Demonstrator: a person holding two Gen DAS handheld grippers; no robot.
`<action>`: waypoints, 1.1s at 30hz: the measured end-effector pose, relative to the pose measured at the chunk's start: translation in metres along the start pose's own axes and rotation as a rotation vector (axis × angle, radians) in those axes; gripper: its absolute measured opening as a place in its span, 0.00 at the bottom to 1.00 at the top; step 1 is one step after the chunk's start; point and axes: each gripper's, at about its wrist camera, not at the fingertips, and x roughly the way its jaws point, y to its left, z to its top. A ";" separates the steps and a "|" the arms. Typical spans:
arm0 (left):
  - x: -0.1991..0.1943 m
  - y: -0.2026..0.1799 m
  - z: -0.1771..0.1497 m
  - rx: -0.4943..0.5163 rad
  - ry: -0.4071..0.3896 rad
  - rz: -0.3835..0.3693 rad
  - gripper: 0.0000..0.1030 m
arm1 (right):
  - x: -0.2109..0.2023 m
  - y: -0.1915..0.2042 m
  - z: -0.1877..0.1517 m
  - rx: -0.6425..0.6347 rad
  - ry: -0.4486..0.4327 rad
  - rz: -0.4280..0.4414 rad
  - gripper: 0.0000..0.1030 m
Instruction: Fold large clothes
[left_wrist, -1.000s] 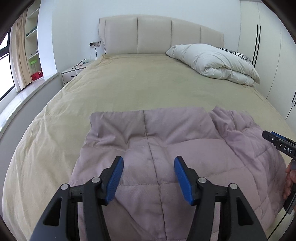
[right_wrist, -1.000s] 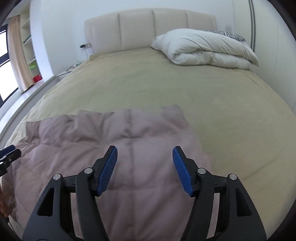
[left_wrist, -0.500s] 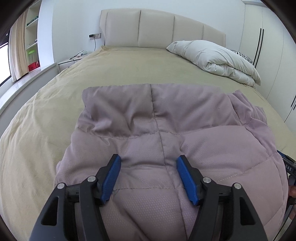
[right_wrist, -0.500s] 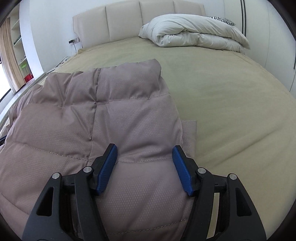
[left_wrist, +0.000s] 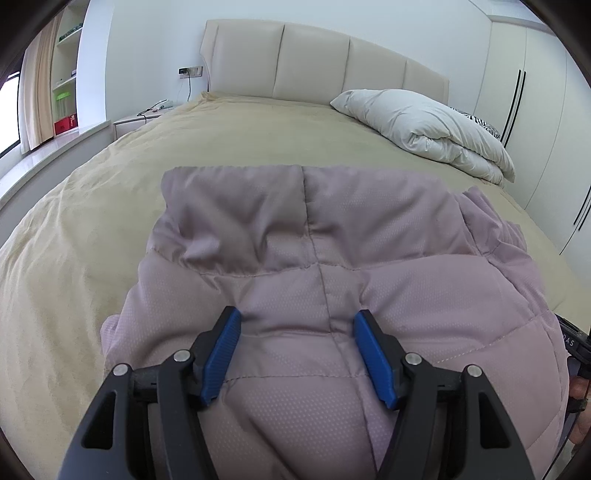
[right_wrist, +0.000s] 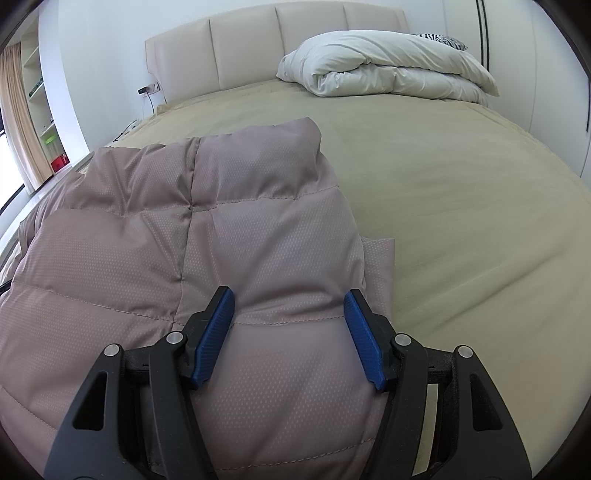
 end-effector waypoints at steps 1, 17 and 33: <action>0.000 0.001 0.000 -0.004 -0.002 -0.007 0.66 | 0.000 0.000 -0.001 0.001 -0.002 0.001 0.59; -0.023 0.007 0.007 -0.019 0.037 -0.009 0.64 | -0.007 0.003 0.008 -0.006 0.040 -0.029 0.60; -0.072 -0.013 -0.049 0.100 0.041 0.041 0.67 | -0.063 0.139 -0.053 -0.283 -0.045 0.101 0.61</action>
